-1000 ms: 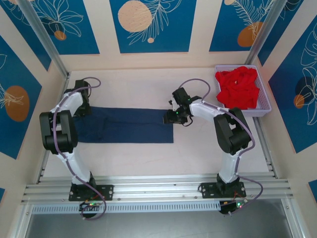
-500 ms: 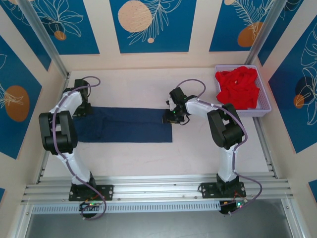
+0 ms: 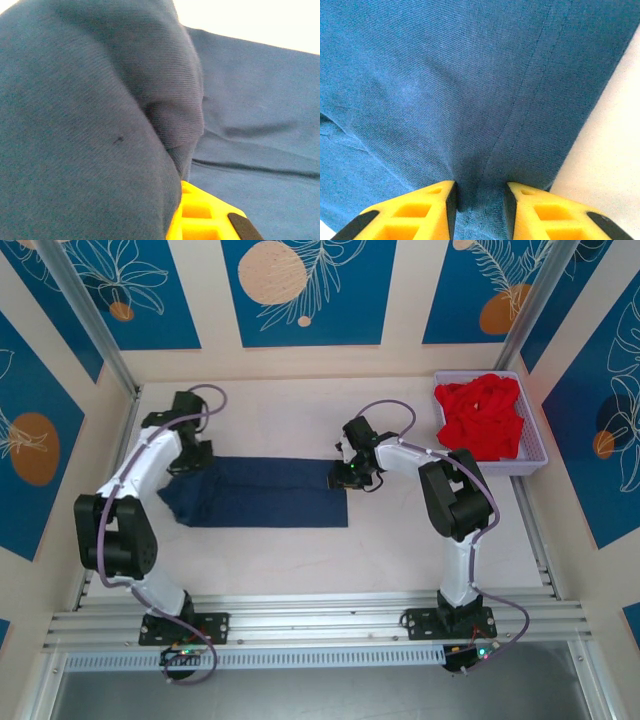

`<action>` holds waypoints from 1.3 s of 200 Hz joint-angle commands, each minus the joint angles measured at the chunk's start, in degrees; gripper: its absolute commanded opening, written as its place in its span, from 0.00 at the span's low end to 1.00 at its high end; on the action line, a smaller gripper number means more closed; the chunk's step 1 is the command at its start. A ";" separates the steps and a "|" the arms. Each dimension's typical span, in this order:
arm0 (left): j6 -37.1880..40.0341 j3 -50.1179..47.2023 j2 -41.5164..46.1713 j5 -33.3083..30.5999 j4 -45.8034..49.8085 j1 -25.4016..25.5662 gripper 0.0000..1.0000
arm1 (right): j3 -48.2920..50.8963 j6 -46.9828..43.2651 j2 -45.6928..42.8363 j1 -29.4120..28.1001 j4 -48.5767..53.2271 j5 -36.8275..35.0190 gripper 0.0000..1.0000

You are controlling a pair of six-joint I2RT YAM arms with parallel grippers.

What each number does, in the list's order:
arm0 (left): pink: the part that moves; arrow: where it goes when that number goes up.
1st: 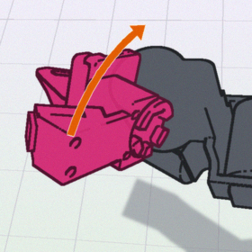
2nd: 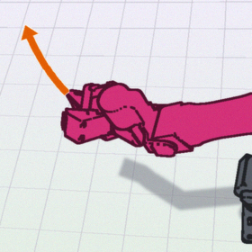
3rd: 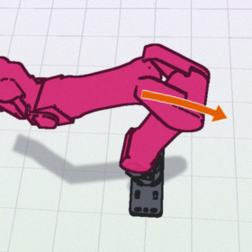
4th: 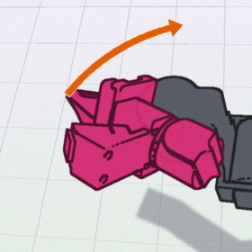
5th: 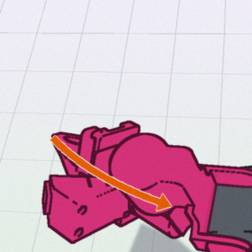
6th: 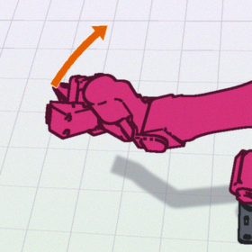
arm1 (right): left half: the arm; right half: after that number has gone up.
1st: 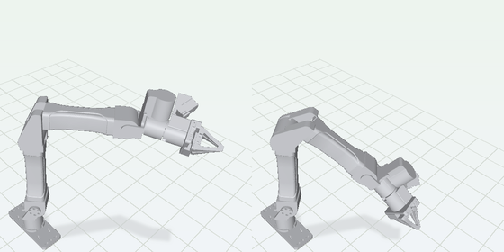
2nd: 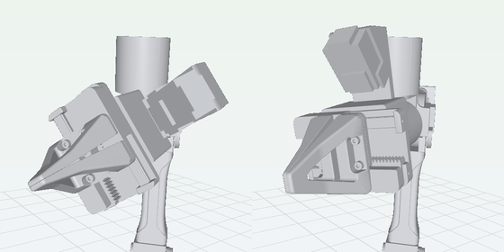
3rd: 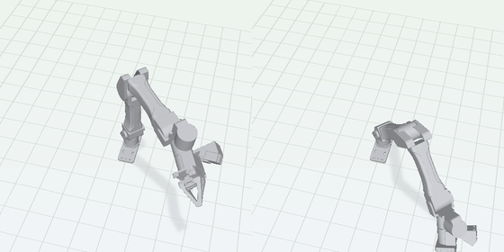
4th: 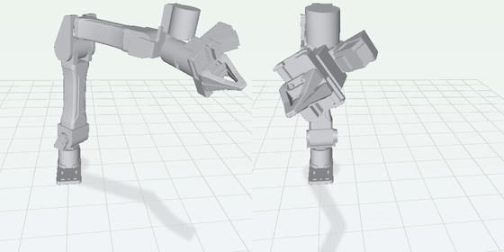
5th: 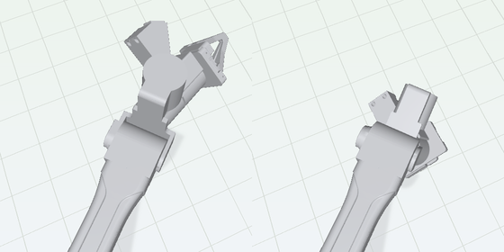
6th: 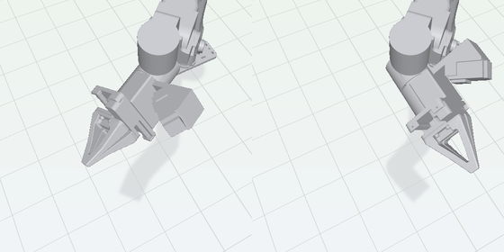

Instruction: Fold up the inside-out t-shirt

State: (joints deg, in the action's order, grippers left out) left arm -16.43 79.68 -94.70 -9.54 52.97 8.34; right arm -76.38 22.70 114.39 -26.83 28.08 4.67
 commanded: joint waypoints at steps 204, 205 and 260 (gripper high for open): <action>-22.57 16.15 -16.90 24.64 -8.96 21.28 0.00 | 3.82 0.52 -7.47 2.53 0.78 6.28 0.45; -22.63 16.22 -16.96 24.65 -9.08 21.37 0.01 | 3.93 0.56 -7.62 2.59 0.81 6.26 0.46; -31.56 27.31 -29.58 33.65 -18.79 29.72 0.57 | 14.29 3.97 -17.51 12.03 0.33 0.93 0.53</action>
State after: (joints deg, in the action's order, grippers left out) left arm -43.72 99.18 -118.80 16.01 39.40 34.15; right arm -67.22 23.99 100.57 -19.53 27.49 8.19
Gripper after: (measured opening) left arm 0.495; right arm 0.519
